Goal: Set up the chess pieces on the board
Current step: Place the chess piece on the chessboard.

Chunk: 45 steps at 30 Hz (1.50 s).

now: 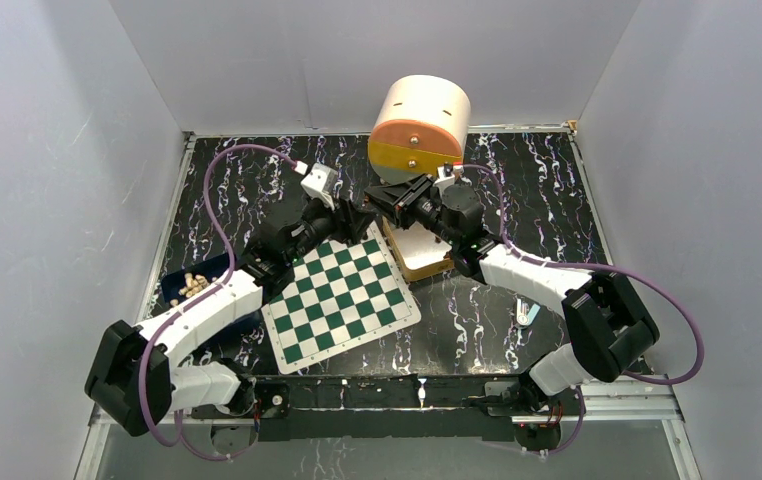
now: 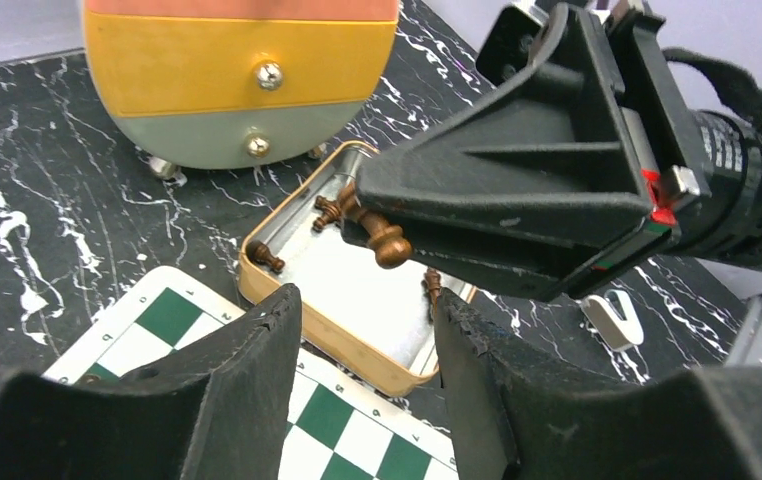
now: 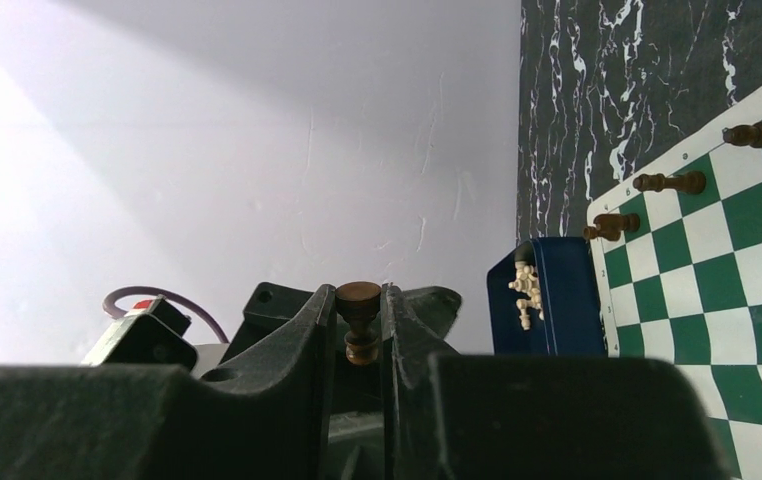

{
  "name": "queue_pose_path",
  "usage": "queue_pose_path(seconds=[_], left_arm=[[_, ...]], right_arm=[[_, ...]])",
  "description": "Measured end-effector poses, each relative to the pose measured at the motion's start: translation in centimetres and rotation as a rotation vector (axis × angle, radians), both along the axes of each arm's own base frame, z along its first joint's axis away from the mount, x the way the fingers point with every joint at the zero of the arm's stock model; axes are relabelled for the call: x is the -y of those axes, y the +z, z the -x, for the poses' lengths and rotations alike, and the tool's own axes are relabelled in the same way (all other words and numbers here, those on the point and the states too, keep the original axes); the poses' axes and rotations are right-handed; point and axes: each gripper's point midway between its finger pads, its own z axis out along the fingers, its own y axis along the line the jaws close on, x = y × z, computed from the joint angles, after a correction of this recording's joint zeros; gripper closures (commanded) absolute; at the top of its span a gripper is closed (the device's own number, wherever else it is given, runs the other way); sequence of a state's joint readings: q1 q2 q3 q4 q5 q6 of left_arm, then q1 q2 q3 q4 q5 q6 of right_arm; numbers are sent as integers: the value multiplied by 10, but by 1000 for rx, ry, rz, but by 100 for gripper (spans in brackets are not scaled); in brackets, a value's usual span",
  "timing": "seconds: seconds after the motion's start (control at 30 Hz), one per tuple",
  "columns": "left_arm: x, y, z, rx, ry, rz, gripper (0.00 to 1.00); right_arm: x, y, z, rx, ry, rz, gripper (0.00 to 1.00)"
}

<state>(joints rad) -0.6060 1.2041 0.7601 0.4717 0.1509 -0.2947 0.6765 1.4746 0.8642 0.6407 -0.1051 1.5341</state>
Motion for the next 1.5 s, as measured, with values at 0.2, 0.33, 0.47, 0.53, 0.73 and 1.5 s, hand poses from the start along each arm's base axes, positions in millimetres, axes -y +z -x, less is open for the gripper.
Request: queue_pose_path(seconds=[0.2,0.33,0.47,0.53,0.73,1.5], left_arm=[[-5,11,-5,48,41,3,52],[-6,19,-5,79,41,9,52],[-7,20,-6,89,47,7,54],[-7,20,-7,90,50,5,56],[-6,15,-10,85,55,-7,66],[-2,-21,12,-39,-24,-124,100]], right_arm=[[2,-9,1,-12,-7,5,88],[1,-9,3,-14,-4,6,88],[-1,-9,5,-13,0,6,88],[-3,-9,6,-13,4,6,88],[-4,-8,7,-12,1,1,88],[5,-50,29,-7,34,86,63]])
